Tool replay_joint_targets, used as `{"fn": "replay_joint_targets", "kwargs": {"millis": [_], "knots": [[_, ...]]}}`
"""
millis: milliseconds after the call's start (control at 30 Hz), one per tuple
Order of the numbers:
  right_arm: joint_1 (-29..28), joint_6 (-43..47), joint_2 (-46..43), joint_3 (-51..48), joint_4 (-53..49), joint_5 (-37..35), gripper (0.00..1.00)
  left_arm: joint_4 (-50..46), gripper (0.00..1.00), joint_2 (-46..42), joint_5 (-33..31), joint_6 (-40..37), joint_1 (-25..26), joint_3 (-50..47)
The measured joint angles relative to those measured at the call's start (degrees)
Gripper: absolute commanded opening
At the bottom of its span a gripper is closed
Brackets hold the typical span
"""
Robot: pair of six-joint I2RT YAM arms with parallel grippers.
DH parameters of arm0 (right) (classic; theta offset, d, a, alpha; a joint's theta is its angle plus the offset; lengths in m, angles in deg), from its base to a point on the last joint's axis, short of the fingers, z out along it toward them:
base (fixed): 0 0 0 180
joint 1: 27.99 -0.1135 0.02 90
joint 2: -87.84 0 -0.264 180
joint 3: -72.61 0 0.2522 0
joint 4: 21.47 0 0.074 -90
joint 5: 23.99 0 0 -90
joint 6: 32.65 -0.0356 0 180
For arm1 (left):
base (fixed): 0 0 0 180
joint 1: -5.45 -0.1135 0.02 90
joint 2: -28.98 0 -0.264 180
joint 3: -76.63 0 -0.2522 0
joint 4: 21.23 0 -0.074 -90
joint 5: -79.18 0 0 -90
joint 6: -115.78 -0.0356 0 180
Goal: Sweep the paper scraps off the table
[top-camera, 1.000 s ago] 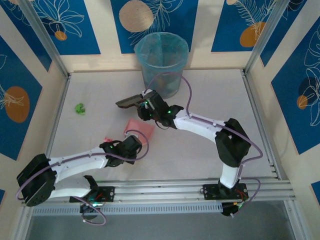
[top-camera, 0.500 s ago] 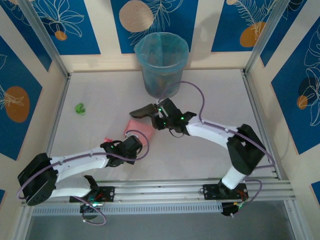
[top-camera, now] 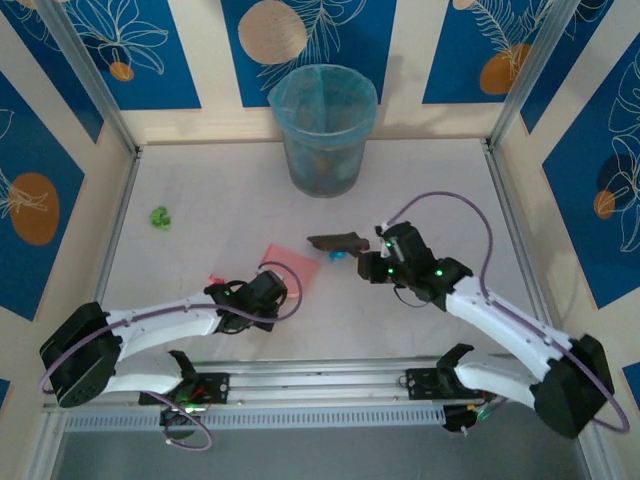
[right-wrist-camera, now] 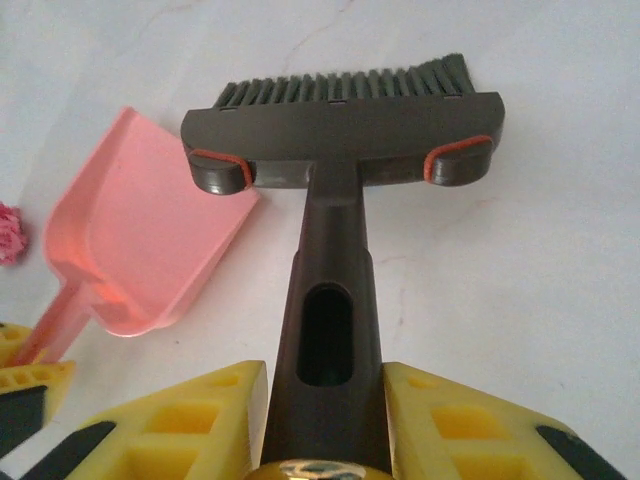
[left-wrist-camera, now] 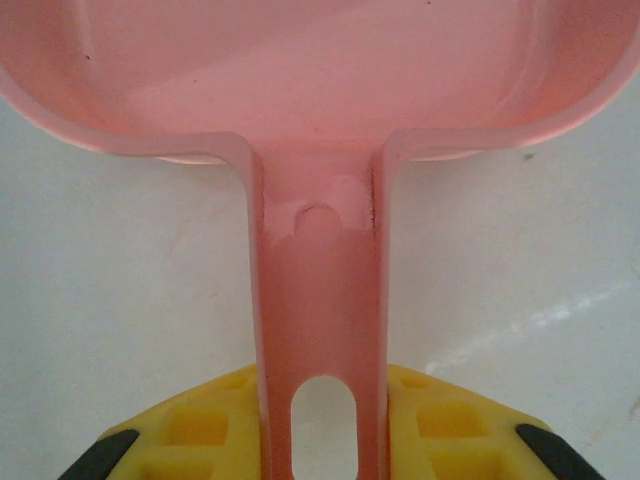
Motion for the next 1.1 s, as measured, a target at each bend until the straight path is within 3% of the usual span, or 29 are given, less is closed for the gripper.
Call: {"fn": "replay_joint_targets", "kwargs": {"millis": [267,500,633,867,1100], "knots": [[10.7,-6.3,-14.7,-0.9,-9.2,1.8,0.0,2.3,0.0,1.6,3.7,-2.3,2.5,0.0],[18.7,-8.7,-9.2,6.1,-17.2,0.2,0.0,3.8,0.0,6.4,4.3,-3.4,6.2,2.4],[17.5,-8.0,-2.2,10.7,-19.4,-0.4,0.0,4.7,0.0,10.3,4.5,-3.6,7.5,4.7],[8.6,-6.0,8.9,17.4,-19.8,-7.0,0.0,6.0,0.0,12.5,7.0,-3.8,7.7,6.3],[2.1,-5.8,19.6,25.7,-21.4,-12.9,0.0,-1.1,0.02,14.7,11.3,-2.4,7.8,13.1]]}}
